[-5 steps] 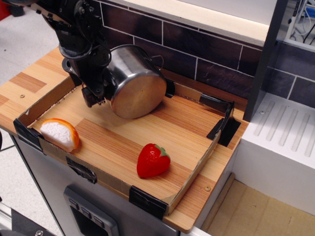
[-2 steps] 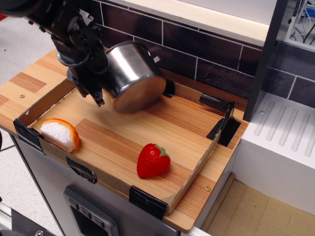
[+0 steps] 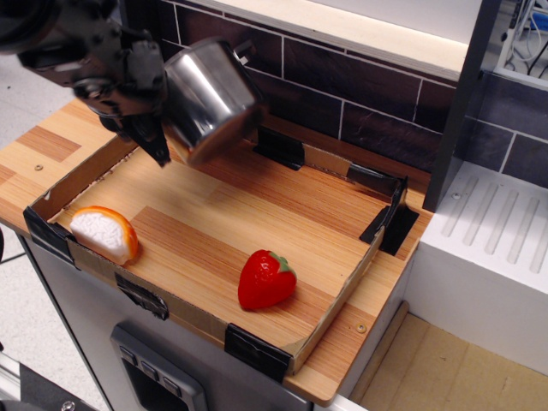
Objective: Upright metal pot
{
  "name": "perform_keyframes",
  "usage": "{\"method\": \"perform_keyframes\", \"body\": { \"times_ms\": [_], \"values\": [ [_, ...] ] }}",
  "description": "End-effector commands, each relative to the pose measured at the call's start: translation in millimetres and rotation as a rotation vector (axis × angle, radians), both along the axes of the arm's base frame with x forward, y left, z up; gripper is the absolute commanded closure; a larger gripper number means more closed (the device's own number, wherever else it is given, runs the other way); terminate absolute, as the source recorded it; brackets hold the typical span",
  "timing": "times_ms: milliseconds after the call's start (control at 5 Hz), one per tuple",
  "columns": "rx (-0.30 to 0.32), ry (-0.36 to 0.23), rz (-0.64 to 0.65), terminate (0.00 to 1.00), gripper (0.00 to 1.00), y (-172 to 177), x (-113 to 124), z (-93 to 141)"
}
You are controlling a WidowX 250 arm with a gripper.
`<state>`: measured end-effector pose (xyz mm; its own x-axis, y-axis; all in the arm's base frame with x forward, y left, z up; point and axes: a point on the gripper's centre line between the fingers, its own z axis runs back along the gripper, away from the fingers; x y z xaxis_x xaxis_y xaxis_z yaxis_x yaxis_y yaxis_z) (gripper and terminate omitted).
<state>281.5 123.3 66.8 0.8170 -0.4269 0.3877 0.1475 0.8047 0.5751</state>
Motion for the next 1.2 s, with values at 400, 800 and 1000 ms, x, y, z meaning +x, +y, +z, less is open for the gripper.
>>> {"method": "perform_keyframes", "body": {
  "times_ms": [400, 800, 1000],
  "values": [
    [0.344, 0.043, -0.133, 0.00, 1.00, -5.3, 0.1, 10.8],
    [0.369, 0.141, -0.071, 0.00, 0.00, -6.0, 0.0, -12.4],
    [0.250, 0.197, -0.022, 0.00, 0.00, -7.8, 2.9, -1.1]
  ]
}}
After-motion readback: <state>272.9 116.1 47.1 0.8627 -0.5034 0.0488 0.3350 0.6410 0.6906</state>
